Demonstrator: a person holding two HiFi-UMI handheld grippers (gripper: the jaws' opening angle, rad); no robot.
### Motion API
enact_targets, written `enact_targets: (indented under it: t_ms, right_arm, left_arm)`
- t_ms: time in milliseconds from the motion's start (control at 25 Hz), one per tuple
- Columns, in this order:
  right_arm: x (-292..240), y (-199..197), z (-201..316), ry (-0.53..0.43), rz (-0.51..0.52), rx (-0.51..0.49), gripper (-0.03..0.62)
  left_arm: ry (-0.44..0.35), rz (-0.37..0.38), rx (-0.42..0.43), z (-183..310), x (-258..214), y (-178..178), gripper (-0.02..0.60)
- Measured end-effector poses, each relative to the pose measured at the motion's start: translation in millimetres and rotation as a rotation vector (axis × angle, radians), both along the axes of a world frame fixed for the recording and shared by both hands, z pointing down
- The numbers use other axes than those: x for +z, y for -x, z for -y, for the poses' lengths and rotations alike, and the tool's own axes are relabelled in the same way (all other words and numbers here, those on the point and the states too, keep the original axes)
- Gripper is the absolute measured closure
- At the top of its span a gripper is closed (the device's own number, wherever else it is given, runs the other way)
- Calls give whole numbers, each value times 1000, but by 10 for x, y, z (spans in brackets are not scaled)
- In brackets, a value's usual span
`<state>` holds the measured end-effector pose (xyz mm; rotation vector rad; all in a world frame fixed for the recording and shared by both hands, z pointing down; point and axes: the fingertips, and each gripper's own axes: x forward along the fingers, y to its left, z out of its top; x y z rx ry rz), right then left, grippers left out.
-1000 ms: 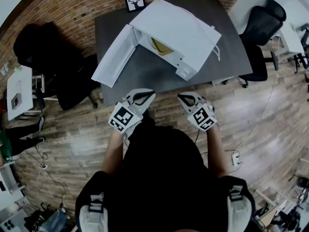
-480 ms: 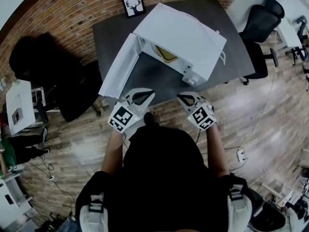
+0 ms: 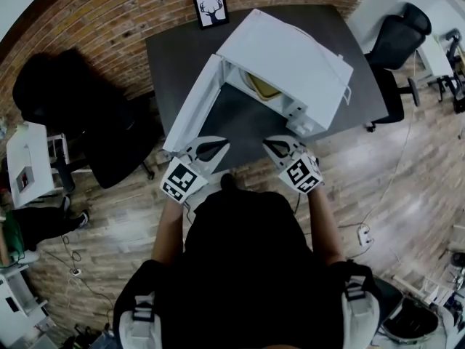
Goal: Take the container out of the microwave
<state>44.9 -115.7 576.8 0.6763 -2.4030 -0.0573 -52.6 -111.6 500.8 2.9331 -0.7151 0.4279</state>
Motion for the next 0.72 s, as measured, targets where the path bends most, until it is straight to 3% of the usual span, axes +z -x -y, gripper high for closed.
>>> enact_targets:
  t_ms: [280,720]
  right_arm:
    - [55,208,87,-13,-22,5,597]
    - [158,101,115,2,-78,24,597]
  left_arm:
    - [8,-7,32,76,62,150,580]
    - [37,-22,24,78,133,155,580]
